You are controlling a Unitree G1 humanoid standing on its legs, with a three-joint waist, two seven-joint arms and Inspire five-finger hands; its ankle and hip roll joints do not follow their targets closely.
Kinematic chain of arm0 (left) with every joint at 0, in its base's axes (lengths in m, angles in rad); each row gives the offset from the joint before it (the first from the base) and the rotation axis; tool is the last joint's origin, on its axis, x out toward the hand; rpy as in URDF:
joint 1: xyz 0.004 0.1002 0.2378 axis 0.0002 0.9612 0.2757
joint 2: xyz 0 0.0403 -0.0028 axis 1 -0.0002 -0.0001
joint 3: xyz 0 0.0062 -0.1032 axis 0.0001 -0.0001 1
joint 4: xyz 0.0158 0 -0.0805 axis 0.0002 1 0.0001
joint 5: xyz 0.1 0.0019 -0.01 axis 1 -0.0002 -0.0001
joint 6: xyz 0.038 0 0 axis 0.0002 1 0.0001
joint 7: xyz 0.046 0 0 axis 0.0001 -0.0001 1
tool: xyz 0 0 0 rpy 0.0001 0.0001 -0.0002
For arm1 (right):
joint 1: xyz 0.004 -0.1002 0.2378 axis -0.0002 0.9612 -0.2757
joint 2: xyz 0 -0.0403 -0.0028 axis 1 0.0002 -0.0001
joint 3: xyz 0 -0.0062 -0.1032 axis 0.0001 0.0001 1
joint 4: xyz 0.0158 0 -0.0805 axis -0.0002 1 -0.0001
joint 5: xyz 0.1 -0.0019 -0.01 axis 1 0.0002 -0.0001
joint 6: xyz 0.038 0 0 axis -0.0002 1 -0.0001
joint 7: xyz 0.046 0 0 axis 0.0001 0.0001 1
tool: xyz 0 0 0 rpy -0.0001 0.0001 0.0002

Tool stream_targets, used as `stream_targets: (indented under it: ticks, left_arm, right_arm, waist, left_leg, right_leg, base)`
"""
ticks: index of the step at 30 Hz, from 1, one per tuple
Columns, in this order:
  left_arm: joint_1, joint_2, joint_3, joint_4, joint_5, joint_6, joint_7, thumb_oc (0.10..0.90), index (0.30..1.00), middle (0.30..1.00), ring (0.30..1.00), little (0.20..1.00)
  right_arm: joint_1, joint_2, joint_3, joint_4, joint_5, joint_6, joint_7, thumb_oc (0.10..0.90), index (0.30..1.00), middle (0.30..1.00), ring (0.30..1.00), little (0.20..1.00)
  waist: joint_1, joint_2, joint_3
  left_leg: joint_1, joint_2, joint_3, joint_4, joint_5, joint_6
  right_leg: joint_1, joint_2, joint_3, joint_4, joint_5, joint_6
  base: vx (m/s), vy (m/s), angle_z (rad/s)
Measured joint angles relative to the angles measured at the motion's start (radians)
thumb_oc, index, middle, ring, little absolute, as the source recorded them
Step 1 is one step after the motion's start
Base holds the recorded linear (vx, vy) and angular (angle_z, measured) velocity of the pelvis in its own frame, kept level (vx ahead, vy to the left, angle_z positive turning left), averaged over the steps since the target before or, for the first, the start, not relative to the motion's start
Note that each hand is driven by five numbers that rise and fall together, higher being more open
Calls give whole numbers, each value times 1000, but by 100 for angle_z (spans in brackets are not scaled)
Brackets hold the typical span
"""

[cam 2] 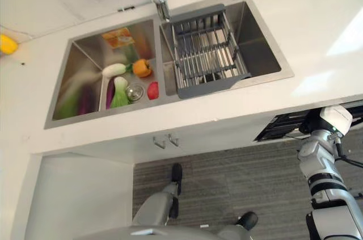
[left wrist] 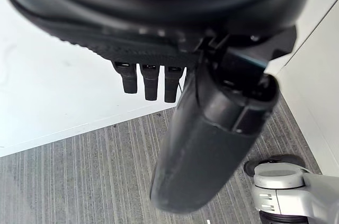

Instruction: Place the dishes in the dishwasher.

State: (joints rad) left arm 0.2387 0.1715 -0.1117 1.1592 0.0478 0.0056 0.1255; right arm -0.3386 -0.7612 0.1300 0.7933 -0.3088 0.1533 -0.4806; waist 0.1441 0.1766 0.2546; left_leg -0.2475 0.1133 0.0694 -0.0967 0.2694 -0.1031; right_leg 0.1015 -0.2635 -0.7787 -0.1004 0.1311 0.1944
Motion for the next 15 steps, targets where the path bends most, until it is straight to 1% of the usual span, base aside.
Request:
stream_targets:
  ticks: [2, 5, 6, 7, 8, 9, 10, 11, 12, 13, 14, 15]
  left_arm:
    - [-25, 0, 1, 0, -1, -4, 3, 800, 900, 900, 900, 900]
    - [-62, 0, 4, -22, -8, -5, 12, 800, 900, 900, 900, 900]
    - [-71, 0, 6, -26, -10, -5, 15, 800, 900, 900, 900, 900]
    - [-74, 0, 11, -36, -12, -5, 18, 800, 900, 900, 900, 900]
    - [-78, 0, 14, -41, -18, -8, 19, 800, 900, 900, 900, 900]
    - [-89, -2, 16, -41, -18, -5, 21, 800, 900, 900, 900, 900]
    - [-104, -2, 22, -45, -18, -2, 21, 800, 900, 900, 900, 900]
    - [-114, -3, 40, -52, -19, 3, 21, 800, 900, 900, 900, 900]
    - [-120, -5, 67, -60, -29, 4, 22, 800, 900, 900, 900, 900]
    - [-123, -5, 94, -63, -48, 4, 22, 800, 900, 900, 900, 900]
    - [-120, -1, 100, -60, -60, -1, 23, 800, 900, 900, 900, 900]
    - [-143, 1, 104, -69, -87, 3, 20, 800, 900, 900, 900, 900]
  right_arm:
    - [-1, 22, -2, -5, 16, -1, -10, 400, 300, 300, 300, 300]
    - [-1, 53, 6, -24, 34, -11, -9, 400, 300, 300, 300, 300]
    - [0, 64, 9, -27, 34, -16, -9, 413, 319, 319, 319, 319]
    - [3, 81, 9, -36, 34, -20, -7, 466, 399, 399, 399, 399]
    - [6, 99, 10, -44, 35, -23, -5, 681, 721, 721, 721, 721]
    - [21, 111, 12, -59, 35, -31, -5, 800, 900, 900, 900, 900]
    - [67, 128, 3, -75, 31, -48, -4, 800, 900, 900, 900, 900]
    - [119, 150, -4, -94, 26, -81, -1, 800, 900, 900, 900, 900]
    - [175, 184, -1, -104, 25, -110, 15, 800, 900, 900, 900, 900]
    - [224, 229, 16, -105, 25, -134, 37, 800, 900, 900, 900, 900]
    - [237, 266, 48, -101, 27, -130, 64, 800, 900, 900, 900, 900]
    - [286, 333, 62, -87, 29, -138, 100, 800, 900, 900, 900, 900]
  waist:
    - [-3, -4, 10]
    - [-4, -4, 28]
    - [-7, -7, 31]
    - [-10, -11, 34]
    - [-13, -16, 37]
    - [-12, -20, 40]
    - [-15, -29, 46]
    - [-14, -38, 51]
    - [-15, -55, 59]
    - [-16, -76, 57]
    - [-15, -91, 56]
    - [-41, -125, 60]
  left_leg:
    - [-5, -5, 0, 0, 0, 1]
    - [-9, 3, 4, 0, 0, 1]
    - [-9, 3, 6, 0, 0, 1]
    - [-9, 3, 6, 0, -1, 1]
    - [-8, 2, 7, 1, -2, 2]
    - [-7, 2, 7, 3, -2, 2]
    - [-3, 7, 8, 6, -3, 2]
    - [5, 7, 6, 6, -3, 2]
    - [23, 8, 6, 6, -7, 2]
    - [38, 9, 10, 5, -16, -3]
    - [49, 5, 13, 3, -19, -2]
    - [62, 14, 34, 6, -28, -8]
  right_leg:
    - [-5, -3, 0, 0, 1, 1]
    - [-13, -1, 3, 0, 0, 0]
    - [-14, 0, 4, 0, 0, -1]
    - [-14, 0, 4, 0, 0, -1]
    - [-14, 1, 7, 0, -1, -2]
    - [-13, 1, 7, 1, 0, 0]
    - [-10, 2, 10, 1, 1, 1]
    - [3, 3, 11, 1, 0, 0]
    - [19, 3, 16, 1, -1, -2]
    - [33, 3, 22, 1, -5, -5]
    - [42, 2, 29, 1, -15, -10]
    - [44, -2, 45, 2, -26, 0]
  base:
    - [0, 0, 0]
    - [5, 3, -1]
    - [0, 0, 0]
    - [0, 0, 0]
    - [57, -13, -1]
    - [63, -18, 0]
    - [72, -10, 7]
    - [45, -2, 6]
    - [31, 1, 2]
    - [78, -15, -7]
    - [142, -14, -18]
    - [144, -13, -13]
